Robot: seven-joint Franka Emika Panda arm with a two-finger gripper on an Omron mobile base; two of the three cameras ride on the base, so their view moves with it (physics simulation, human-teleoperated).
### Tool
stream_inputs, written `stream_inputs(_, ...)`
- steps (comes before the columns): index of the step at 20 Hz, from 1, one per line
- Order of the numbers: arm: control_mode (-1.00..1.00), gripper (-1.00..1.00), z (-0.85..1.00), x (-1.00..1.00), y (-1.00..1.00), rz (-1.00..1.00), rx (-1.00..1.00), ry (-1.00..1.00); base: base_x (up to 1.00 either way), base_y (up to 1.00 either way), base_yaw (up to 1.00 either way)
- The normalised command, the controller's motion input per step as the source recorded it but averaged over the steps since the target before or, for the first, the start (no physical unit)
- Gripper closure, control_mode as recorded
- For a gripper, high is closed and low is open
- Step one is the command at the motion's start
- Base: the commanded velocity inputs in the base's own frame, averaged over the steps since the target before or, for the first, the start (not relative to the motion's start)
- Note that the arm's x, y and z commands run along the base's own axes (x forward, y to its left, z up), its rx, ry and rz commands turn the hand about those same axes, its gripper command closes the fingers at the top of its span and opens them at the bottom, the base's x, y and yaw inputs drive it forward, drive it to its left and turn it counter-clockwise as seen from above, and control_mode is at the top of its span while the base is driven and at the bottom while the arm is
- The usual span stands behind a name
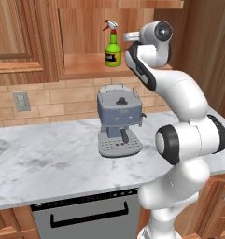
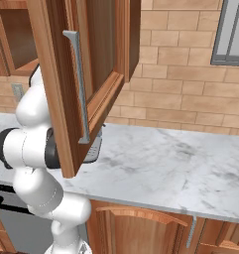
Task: Locate and retrieve the spray and soap dispenser from the cabinet. Place them next to the sink.
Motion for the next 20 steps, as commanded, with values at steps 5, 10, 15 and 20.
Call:
stream_inputs(5, -1.0, -1.0, 0.0, 0.21, 0.0, 0.01, 0.0, 0.0, 0.0, 0.0, 0.0)
stream_inputs(10, -1.0, -1.0, -0.03, 0.21, 0.0, 0.02, 0.0, 0.0, 0.0, 0.0, 0.0)
stream_inputs(15, -1.0, -1.0, -0.08, 0.27, 0.0, 0.02, 0.0, 0.0, 0.0, 0.0, 0.0)
stream_inputs(20, -1.0, 1.0, -0.07, 0.2, 0.0, 0.0, 0.0, -0.01, 0.0, 0.0, 0.0)
